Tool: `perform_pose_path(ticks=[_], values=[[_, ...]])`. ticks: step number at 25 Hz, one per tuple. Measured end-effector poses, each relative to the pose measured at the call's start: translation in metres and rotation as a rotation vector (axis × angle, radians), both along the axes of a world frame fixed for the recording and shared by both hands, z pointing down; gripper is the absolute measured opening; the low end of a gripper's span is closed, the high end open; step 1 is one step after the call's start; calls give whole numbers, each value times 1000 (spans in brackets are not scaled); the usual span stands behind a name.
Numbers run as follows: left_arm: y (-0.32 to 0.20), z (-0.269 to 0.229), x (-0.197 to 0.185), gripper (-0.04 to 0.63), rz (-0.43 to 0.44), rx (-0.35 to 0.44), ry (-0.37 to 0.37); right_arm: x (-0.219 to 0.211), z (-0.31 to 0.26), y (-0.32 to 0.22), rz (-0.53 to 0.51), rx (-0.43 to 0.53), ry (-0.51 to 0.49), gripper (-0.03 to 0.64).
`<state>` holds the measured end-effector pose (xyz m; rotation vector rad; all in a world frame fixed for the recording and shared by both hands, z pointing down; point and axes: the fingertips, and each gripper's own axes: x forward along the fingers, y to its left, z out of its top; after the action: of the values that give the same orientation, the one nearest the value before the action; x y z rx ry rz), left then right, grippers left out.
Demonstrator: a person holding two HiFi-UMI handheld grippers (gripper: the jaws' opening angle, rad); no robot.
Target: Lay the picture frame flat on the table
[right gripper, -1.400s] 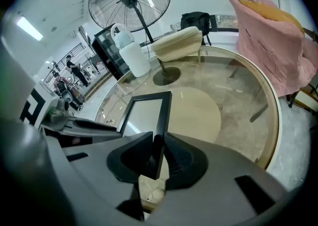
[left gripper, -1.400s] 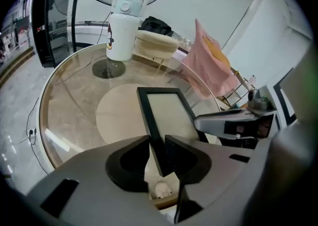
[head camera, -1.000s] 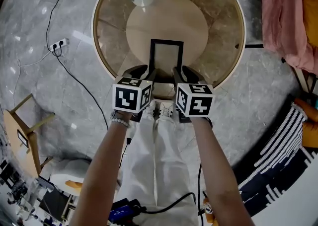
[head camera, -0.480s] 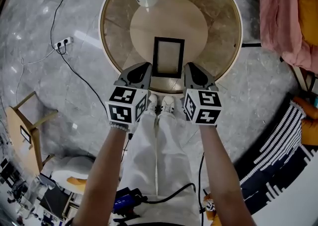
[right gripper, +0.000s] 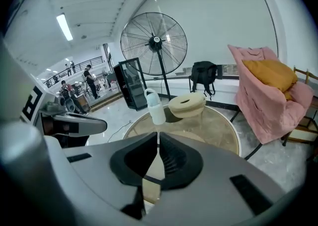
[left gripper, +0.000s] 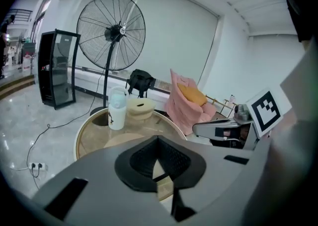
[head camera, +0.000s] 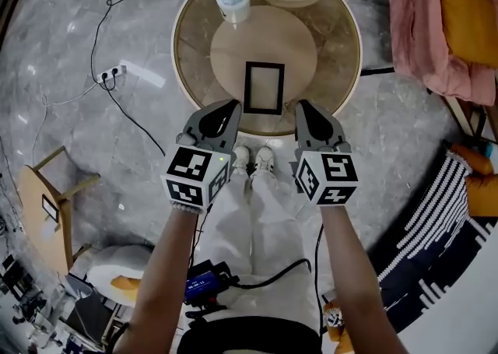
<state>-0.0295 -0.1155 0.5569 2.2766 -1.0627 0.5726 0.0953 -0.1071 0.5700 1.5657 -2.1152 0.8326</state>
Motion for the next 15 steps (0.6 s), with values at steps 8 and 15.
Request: perform_pose_path(ticks=[8, 15], values=[[13, -85, 5, 15, 97, 128, -9, -2, -90, -5, -33, 131, 23, 41], [22, -153, 5, 15, 155, 240, 8, 1, -152, 9, -25, 207, 32, 41]])
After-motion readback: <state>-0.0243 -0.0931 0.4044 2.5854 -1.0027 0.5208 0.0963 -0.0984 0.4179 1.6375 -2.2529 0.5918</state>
